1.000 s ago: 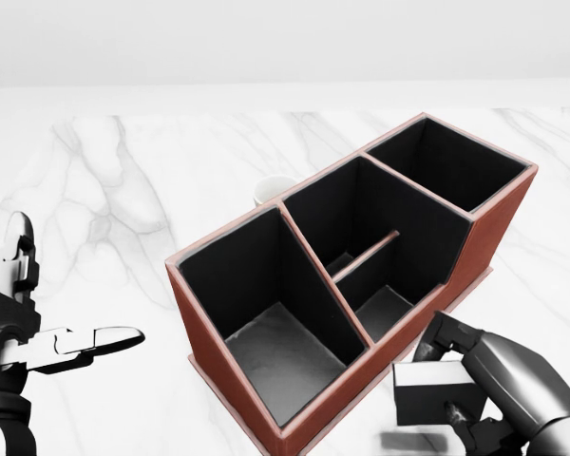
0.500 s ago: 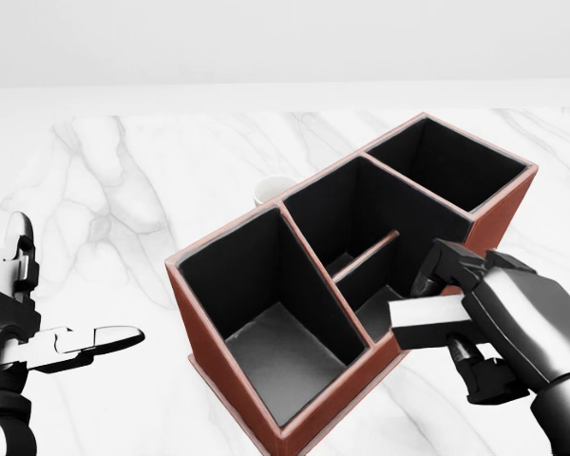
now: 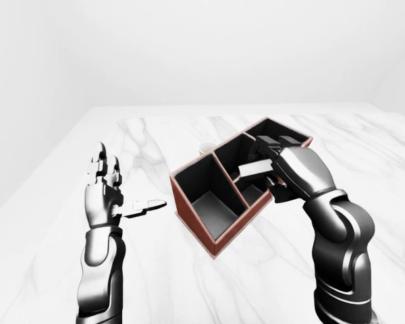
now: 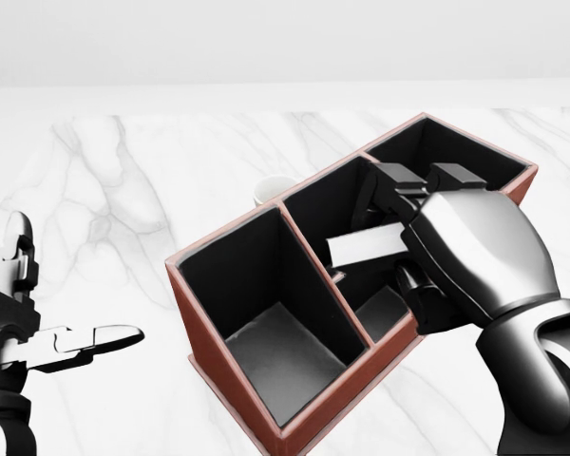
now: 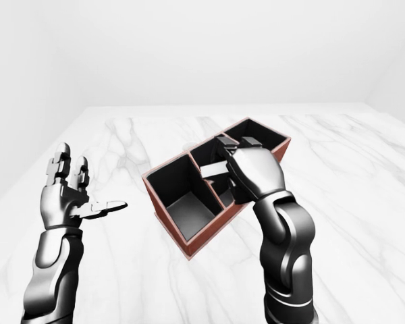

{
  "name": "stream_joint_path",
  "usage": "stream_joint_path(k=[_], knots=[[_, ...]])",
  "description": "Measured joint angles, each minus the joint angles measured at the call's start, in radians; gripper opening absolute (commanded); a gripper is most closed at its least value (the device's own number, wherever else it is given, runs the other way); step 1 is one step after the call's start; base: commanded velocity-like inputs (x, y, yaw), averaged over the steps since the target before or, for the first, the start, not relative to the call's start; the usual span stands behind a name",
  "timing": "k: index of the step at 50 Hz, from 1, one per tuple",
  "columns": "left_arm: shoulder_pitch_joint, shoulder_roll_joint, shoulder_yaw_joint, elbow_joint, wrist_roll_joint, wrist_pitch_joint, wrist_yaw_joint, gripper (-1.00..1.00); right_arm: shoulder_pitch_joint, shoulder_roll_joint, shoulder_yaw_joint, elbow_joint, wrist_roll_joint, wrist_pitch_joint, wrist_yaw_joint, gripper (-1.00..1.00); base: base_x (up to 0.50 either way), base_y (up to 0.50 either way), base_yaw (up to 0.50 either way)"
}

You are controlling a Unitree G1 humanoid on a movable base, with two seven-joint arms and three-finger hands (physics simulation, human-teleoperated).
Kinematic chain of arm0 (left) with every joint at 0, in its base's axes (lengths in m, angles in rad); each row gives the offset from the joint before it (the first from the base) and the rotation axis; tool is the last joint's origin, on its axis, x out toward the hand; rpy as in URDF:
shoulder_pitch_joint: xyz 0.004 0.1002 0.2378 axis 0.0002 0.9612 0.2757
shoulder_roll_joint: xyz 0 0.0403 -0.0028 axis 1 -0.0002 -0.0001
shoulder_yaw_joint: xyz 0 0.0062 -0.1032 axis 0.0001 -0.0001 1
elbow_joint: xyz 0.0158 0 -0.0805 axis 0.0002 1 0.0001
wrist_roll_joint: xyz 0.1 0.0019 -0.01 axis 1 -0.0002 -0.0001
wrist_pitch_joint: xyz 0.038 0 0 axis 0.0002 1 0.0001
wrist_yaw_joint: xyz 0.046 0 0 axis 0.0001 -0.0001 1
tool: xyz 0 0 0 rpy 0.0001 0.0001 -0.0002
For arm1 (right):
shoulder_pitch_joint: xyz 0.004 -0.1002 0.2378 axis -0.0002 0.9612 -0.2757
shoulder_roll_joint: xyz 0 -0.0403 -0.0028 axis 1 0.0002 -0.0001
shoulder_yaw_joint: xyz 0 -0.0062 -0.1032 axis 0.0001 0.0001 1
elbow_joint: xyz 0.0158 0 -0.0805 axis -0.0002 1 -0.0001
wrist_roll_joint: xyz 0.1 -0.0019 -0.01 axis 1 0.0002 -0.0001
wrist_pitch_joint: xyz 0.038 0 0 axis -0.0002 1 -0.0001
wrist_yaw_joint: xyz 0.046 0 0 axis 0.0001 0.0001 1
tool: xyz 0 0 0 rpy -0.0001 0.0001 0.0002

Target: Pick up the book and place it in the left compartment of the caddy.

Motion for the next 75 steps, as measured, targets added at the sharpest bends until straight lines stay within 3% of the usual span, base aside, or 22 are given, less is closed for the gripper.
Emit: stream_joint_path(k=[20,45,75], knots=[[-0.003,0.002,0.004,-0.001,-0.004,0.000,0.003,1.00,-0.047,0.049,0.080,0.078,0.071,0.000,0.000,-1.00,0.00,0.00,0.00],[-0.010,0.005,0.008,0.007,-0.004,0.000,0.009,1.00,-0.066,0.070,0.118,0.127,0.166,0.000,0.000,-1.00,0.00,0.00,0.00],[-0.006,0.002,0.000,0.013,0.006,0.000,0.009,1.00,-0.013,0.042,0.076,0.176,0.406,0.000,-0.029,-1.00,0.00,0.00,0.00]])
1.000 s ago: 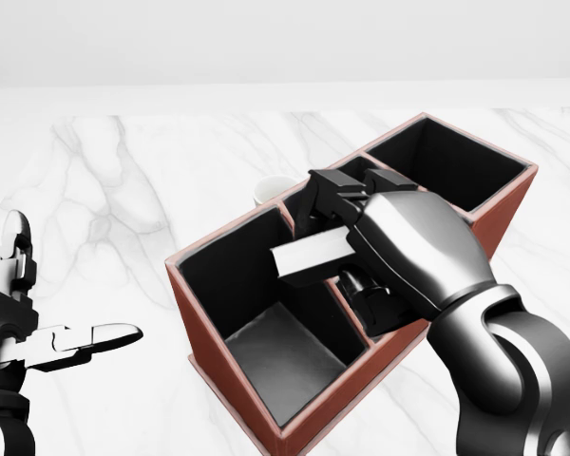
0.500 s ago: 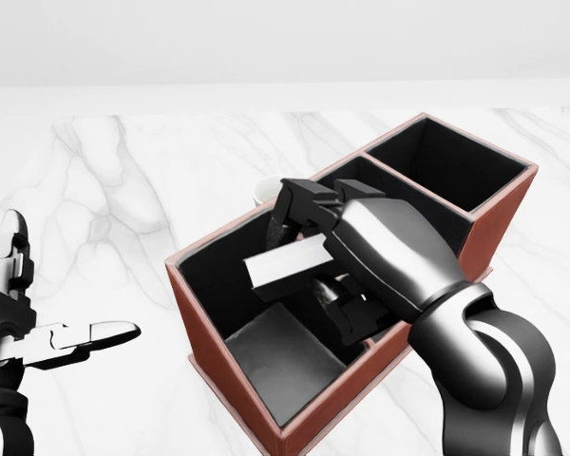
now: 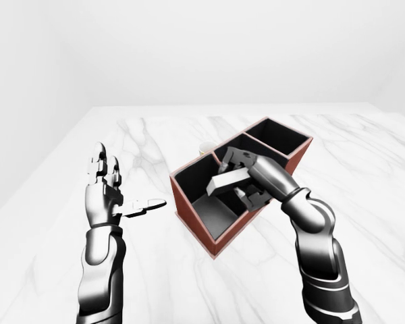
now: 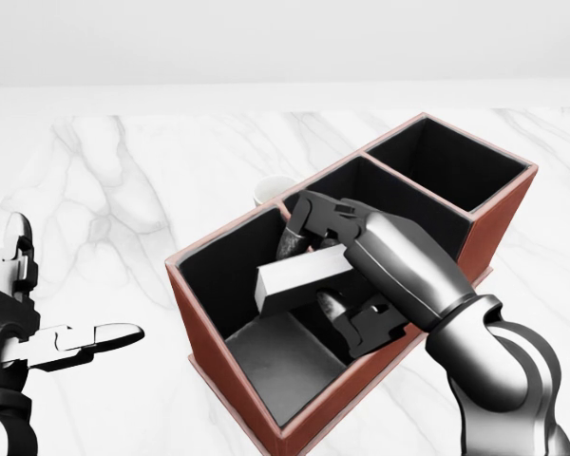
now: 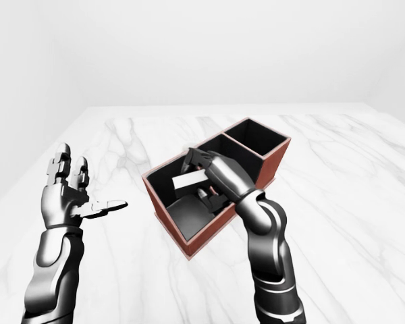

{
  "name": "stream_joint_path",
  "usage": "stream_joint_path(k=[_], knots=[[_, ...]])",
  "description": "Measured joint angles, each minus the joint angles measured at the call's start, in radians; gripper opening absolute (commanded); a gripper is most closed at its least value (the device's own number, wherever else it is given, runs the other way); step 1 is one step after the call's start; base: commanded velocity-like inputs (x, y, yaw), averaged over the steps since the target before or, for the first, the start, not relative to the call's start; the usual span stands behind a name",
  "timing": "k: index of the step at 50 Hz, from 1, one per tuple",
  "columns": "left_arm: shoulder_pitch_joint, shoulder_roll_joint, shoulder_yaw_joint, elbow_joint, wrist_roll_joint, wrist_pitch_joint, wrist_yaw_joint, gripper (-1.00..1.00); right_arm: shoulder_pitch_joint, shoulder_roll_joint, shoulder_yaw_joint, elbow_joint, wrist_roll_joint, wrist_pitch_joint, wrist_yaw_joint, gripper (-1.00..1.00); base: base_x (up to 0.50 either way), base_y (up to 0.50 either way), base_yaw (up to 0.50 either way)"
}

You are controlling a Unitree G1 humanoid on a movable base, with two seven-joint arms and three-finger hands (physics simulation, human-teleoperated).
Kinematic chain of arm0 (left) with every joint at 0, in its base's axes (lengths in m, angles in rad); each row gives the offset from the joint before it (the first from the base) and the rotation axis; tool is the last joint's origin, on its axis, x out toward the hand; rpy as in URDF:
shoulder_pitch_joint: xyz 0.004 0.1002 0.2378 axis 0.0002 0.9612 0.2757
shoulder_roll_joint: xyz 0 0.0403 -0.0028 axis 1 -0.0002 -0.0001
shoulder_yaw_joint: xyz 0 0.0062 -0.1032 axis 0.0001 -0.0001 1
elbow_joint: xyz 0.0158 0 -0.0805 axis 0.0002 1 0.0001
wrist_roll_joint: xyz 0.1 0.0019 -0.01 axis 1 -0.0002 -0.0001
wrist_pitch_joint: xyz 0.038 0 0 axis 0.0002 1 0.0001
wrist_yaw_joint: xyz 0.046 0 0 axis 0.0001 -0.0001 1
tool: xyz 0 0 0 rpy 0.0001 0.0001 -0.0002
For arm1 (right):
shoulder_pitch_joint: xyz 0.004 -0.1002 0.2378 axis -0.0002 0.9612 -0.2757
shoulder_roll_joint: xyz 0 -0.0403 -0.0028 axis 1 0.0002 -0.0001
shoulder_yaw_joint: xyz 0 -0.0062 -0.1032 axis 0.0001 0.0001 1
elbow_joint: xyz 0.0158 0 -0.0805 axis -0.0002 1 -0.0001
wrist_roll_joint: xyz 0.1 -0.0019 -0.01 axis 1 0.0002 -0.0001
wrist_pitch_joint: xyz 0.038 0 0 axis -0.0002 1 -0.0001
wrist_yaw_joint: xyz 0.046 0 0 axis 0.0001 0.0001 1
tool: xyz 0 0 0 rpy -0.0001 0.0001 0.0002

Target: Pick up the book and place it in the left compartment of the caddy.

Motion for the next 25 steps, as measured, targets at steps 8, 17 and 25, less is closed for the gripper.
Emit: stream_joint_path(k=[8,17,25], knots=[[-0.001,0.000,0.000,0.001,0.000,0.000,0.001,1.00,0.011,-0.009,-0.010,0.040,0.055,0.000,-0.034,-1.00,0.00,0.00,0.00],[-0.001,0.000,-0.001,0.000,0.002,0.000,0.001,1.00,0.026,-0.015,-0.014,0.078,0.094,0.000,-0.064,-1.00,0.00,0.00,0.00],[0.000,-0.001,-0.002,0.000,0.002,0.000,0.002,1.00,0.043,-0.014,-0.012,0.113,0.115,0.000,-0.090,-1.00,0.00,0.00,0.00]])
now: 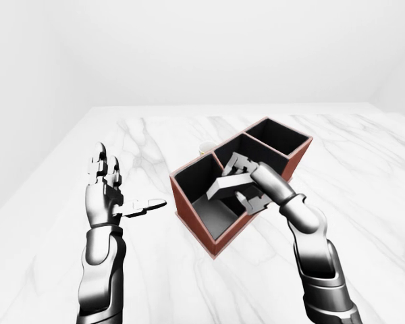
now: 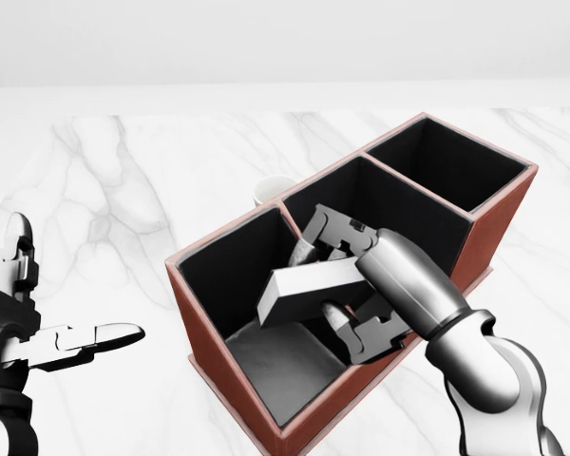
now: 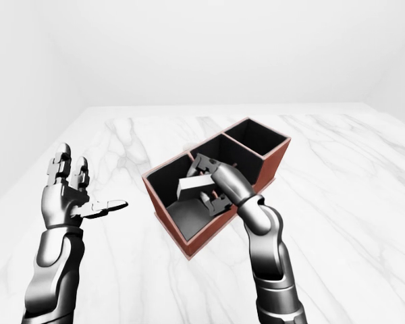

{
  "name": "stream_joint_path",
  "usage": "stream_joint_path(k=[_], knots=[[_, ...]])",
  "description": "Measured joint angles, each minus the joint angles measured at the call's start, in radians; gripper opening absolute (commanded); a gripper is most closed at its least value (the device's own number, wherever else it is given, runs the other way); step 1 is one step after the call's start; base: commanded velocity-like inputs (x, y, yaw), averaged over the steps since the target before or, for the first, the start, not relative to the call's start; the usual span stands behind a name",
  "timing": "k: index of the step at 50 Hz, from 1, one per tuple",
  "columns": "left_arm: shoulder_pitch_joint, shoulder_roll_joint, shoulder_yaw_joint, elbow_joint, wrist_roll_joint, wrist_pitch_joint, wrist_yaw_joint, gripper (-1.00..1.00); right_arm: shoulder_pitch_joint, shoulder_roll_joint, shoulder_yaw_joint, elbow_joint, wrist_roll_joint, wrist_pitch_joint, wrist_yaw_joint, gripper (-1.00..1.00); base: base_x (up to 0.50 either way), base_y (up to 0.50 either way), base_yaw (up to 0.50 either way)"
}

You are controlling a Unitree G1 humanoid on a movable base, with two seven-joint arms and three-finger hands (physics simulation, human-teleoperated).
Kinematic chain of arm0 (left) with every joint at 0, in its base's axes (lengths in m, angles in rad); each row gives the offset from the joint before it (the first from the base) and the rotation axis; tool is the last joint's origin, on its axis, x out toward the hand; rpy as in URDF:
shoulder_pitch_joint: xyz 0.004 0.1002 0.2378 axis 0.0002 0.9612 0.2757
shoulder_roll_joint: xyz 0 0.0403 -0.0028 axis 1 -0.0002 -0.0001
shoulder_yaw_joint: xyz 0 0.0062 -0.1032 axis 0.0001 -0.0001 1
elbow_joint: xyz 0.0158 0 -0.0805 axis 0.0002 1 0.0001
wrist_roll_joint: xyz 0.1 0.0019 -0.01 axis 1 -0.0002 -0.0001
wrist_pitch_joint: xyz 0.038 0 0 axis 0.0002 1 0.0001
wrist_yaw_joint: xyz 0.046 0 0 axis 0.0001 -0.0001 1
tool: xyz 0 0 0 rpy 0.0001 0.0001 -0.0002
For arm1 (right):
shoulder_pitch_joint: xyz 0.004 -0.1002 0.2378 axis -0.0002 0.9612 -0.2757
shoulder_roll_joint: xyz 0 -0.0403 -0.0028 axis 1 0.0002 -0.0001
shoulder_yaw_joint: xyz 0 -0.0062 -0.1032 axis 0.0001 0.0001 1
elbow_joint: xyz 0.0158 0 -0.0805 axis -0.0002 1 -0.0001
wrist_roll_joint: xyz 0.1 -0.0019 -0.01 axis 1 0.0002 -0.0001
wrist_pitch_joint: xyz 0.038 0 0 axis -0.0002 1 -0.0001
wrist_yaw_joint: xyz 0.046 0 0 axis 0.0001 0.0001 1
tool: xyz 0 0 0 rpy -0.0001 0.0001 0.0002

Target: Pick up the book and place it in the left compartment of the caddy.

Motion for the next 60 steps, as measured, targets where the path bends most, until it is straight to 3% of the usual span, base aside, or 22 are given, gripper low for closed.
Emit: stream_joint_path(k=[60], knots=[[-0.001,0.001,0.002,0.001,-0.003,0.000,0.002,1.00,0.065,0.035,0.047,0.239,0.027,0.000,-0.107,-1.00,0.00,0.00,0.00]])
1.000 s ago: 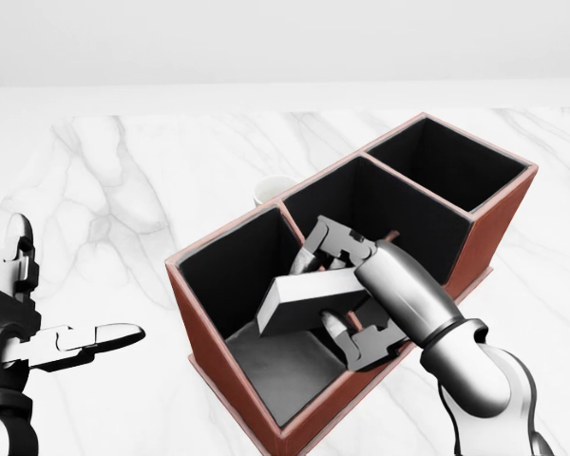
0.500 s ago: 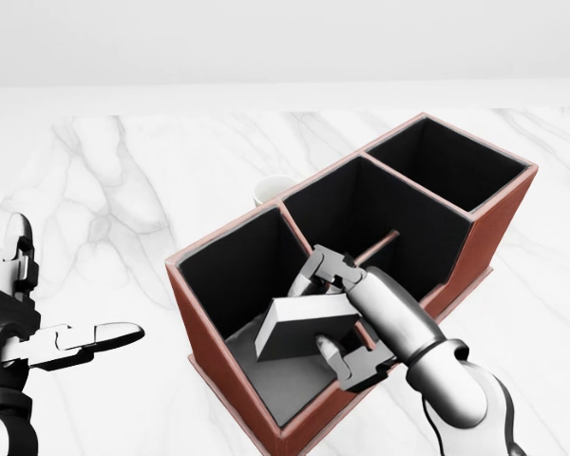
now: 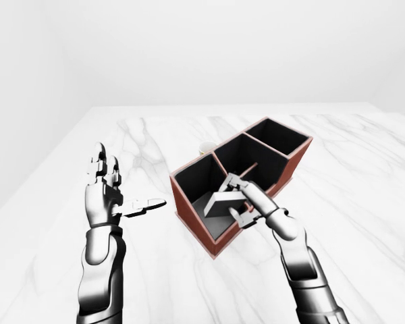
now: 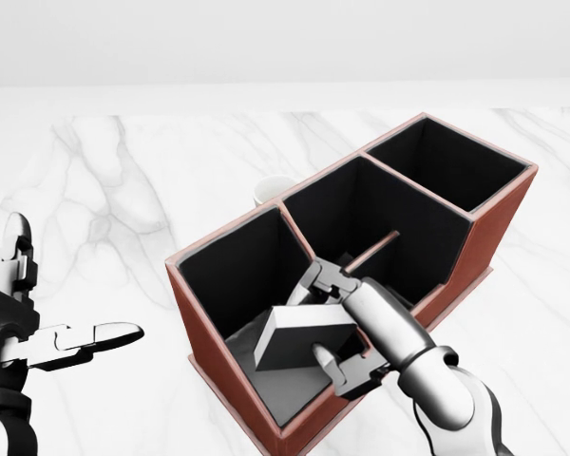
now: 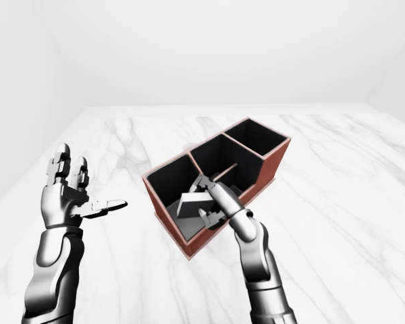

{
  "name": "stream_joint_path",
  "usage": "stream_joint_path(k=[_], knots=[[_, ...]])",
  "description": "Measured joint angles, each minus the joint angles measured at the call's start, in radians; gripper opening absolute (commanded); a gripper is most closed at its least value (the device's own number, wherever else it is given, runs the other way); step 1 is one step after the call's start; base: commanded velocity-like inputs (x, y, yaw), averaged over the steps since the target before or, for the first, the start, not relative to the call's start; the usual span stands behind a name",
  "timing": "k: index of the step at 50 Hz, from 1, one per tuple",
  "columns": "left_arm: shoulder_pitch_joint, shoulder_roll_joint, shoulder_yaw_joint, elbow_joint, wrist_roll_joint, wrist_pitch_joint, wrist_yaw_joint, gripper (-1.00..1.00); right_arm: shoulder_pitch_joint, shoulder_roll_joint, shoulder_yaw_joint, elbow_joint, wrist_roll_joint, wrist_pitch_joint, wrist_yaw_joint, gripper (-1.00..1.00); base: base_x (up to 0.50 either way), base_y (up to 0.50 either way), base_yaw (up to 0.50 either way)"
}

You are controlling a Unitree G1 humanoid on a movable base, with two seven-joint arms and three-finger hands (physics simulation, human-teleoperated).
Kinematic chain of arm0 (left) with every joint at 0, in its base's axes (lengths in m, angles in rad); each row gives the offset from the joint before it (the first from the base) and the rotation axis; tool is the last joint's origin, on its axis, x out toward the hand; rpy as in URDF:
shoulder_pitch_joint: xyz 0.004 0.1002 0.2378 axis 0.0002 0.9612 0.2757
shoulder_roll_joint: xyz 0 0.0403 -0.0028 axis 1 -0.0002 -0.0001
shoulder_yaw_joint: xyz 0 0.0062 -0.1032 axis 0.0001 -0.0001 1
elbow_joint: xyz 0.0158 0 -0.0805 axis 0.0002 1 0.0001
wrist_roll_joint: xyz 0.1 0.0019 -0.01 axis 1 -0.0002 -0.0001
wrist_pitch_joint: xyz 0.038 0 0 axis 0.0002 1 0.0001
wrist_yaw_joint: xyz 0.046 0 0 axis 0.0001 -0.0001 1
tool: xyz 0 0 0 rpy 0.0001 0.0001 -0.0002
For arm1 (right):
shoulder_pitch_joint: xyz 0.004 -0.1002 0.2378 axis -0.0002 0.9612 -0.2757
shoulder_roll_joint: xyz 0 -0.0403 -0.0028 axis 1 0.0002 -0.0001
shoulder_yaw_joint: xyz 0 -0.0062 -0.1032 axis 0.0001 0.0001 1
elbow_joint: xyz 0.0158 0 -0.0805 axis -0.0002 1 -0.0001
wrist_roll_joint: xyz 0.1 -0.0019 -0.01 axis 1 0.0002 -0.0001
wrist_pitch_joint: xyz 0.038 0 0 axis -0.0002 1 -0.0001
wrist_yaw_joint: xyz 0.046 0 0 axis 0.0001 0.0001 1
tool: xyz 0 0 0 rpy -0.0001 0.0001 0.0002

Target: Pick up the book and place it in the left compartment of the caddy.

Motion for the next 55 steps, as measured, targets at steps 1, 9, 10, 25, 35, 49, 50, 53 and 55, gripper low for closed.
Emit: stream_joint_path(k=[1,9,10,25,35,49,50,53,55], knots=[[0.000,0.000,0.000,0.000,0.000,0.000,0.000,1.00,-0.001,0.000,0.001,0.004,0.000,0.000,-0.001,-1.00,0.00,0.00,0.00],[0.000,0.000,0.000,0.000,0.000,0.000,0.000,1.00,-0.008,0.002,0.004,0.036,-0.001,0.000,-0.010,-1.00,0.00,0.00,0.00],[0.000,0.000,0.000,0.000,0.000,0.000,0.000,1.00,-0.009,0.003,0.004,0.039,-0.002,0.000,-0.011,-1.00,0.00,0.00,0.00],[0.000,0.000,0.000,0.001,-0.001,0.000,-0.001,1.00,-0.021,0.007,0.011,0.068,-0.020,0.000,-0.031,-1.00,0.00,0.00,0.00],[-0.001,0.001,0.002,-0.003,-0.004,0.000,-0.001,1.00,-0.031,0.010,0.008,0.088,-0.020,0.000,-0.047,-0.24,0.00,0.00,0.00],[0.001,0.000,0.001,-0.004,-0.004,0.000,-0.001,1.00,-0.041,0.011,-0.004,0.076,0.015,0.000,-0.083,1.00,0.00,0.00,0.00],[0.001,0.000,0.001,-0.004,-0.004,0.000,-0.002,1.00,-0.041,0.011,-0.004,0.076,0.017,0.000,-0.084,1.00,0.00,0.00,0.00],[0.001,0.000,0.001,-0.003,-0.004,0.000,-0.002,1.00,-0.040,0.012,-0.004,0.076,0.020,0.000,-0.089,1.00,0.00,0.00,0.00],[0.001,0.000,0.001,-0.002,-0.003,0.000,-0.002,1.00,-0.038,0.012,-0.004,0.075,0.022,0.000,-0.091,1.00,0.00,0.00,0.00]])
